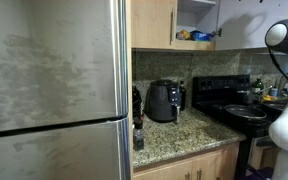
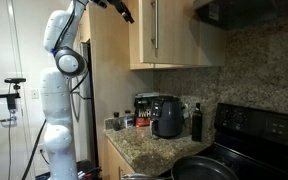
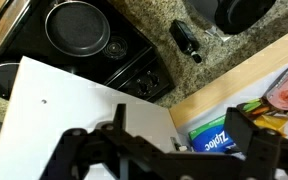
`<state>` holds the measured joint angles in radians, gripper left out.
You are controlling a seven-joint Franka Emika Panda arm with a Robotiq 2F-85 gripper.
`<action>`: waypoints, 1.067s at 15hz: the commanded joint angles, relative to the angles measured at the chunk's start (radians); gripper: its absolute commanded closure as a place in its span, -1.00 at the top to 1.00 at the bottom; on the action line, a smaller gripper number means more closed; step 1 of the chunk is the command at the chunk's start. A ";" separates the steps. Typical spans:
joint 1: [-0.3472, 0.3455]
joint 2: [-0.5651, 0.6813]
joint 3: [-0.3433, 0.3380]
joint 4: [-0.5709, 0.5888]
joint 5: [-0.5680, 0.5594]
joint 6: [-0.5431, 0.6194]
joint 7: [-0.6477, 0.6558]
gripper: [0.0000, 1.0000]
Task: Put the pink can in the open cabinet, close the open cabinet door
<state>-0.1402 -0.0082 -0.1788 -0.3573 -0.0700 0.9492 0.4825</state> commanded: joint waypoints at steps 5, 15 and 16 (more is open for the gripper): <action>-0.034 0.079 -0.021 -0.010 -0.029 0.137 0.037 1.00; -0.068 -0.045 -0.049 -0.011 0.063 0.062 0.067 1.00; -0.093 -0.066 -0.078 -0.008 0.097 0.067 0.081 1.00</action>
<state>-0.1641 0.0025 -0.2050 -0.3650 -0.0561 0.9788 0.5298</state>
